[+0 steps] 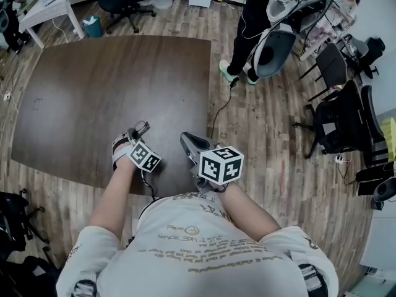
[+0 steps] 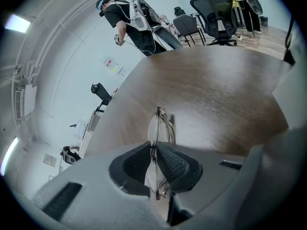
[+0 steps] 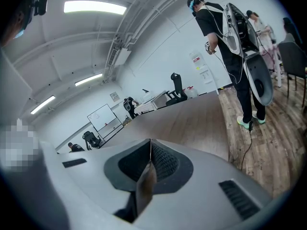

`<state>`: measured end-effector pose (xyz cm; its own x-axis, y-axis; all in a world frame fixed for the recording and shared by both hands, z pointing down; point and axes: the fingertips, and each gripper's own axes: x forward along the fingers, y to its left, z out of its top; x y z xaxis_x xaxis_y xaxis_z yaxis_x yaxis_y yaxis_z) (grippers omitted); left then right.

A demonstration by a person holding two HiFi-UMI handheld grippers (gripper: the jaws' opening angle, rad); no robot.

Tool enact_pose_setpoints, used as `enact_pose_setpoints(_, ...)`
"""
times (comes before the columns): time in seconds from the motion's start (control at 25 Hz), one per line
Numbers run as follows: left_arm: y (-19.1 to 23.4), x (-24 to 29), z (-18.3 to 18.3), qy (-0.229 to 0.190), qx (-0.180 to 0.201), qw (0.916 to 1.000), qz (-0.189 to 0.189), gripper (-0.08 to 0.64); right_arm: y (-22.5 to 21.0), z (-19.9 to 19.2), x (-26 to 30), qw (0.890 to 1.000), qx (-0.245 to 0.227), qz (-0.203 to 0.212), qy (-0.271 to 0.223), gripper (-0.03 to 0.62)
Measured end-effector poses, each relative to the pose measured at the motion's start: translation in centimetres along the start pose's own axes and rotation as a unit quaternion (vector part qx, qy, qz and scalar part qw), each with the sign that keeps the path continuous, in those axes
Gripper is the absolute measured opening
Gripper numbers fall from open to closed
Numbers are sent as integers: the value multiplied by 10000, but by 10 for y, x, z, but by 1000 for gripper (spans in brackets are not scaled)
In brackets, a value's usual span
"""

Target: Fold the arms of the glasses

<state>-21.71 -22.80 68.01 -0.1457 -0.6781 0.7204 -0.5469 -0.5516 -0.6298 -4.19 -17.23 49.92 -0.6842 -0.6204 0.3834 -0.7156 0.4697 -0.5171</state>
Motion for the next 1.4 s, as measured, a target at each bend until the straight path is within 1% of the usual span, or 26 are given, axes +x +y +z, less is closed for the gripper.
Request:
enact_pose_setpoints(0.08, -4, 1, 0, -6, -47, 9999, -121, 43, -1, 1, 0, 10000, -2, 1, 6, 20)
enact_pose_setpoints(0.12, -5, 1, 0, -20, -77, 9998, -164, 60, -1, 1, 0, 10000, 0, 2, 9, 20)
enact_pose_setpoints(0.32, -1, -6, 6, -170, -184, 9995, -185, 115, -3, 0, 2, 10000, 28, 2, 39, 20)
enact_pose_setpoints(0.4, 1, -12, 7, -204, -293, 9991, -223, 117, -2, 1, 2, 10000, 25, 12, 52, 20)
enact_pose_setpoints(0.48, 4, -19, 8, -272, -578, 9975, -301, 117, -2, 1, 4, 10000, 37, 31, 71, 20)
enact_pose_setpoints(0.52, 6, -25, 10, -346, -840, 9952, -362, 117, -1, 1, 5, 9999, 47, 47, 80, 20)
enact_pose_setpoints(0.56, 10, -31, 14, -453, -1191, 9909, -425, 117, -2, 2, 5, 9999, 52, 67, 87, 20)
enact_pose_setpoints(0.6, 15, -39, 19, -587, -1615, 9839, -492, 116, -2, 3, 5, 9999, 46, 89, 90, 20)
enact_pose_setpoints(0.64, 20, -47, 25, -738, -2073, 9738, -569, 91, -3, 4, 5, 9999, 34, 112, 89, 20)
enact_pose_setpoints(0.68, 26, -55, 32, -903, -2511, 9615, -660, 53, -3, 7, 6, 9999, 21, 136, 81, 20)
enact_pose_setpoints(0.72, 31, -64, 39, -1086, -2887, 9482, -763, 37, -4, 10, 6, 9998, 10, 161, 70, 20)
enact_pose_setpoints(0.8, 40, -83, 56, -1465, -3407, 9240, -935, 20, -5, 17, 9, 9997, -26, 222, 49, 20)
enact_pose_setpoints(0.84, 46, -92, 63, -1644, -3572, 9145, -951, 15, -4, 22, 11, 9996, -62, 269, 39, 18)
enact_pose_setpoints(0.96, 65, -120, 80, -2076, -3952, 8912, -806, 15, 4, 37, 16, 9983, -333, 478, 14, 17)
enact_pose_setpoints(1.04, 74, -137, 87, -2230, -4245, 8747, -700, 15, 12, 47, 15, 9953, -759, 592, -58, 14)
enact_pose_setpoints(1.16, 91, -162, 94, -2414, -4648, 8503, -516, 14, 25, 62, 14, 9844, -1620, 647, -246, 12)
enact_pose_setpoints(1.2, 97, -172, 95, -2462, -4741, 8442, -431, 14, 30, 67, 14, 9804, -1823, 683, -308, 12)
enact_pose_setpoints(1.28, 106, -190, 96, -2521, -4896, 8343, -260, 14, 40, 77, 14, 9757, -1995, 798, -421, 12)
enact_pose_setpoints(1.4, 111, -212, 97, -2600, -5130, 8180, -100, 14, 50, 91, 12, 9752, -1909, 970, -567, 12)
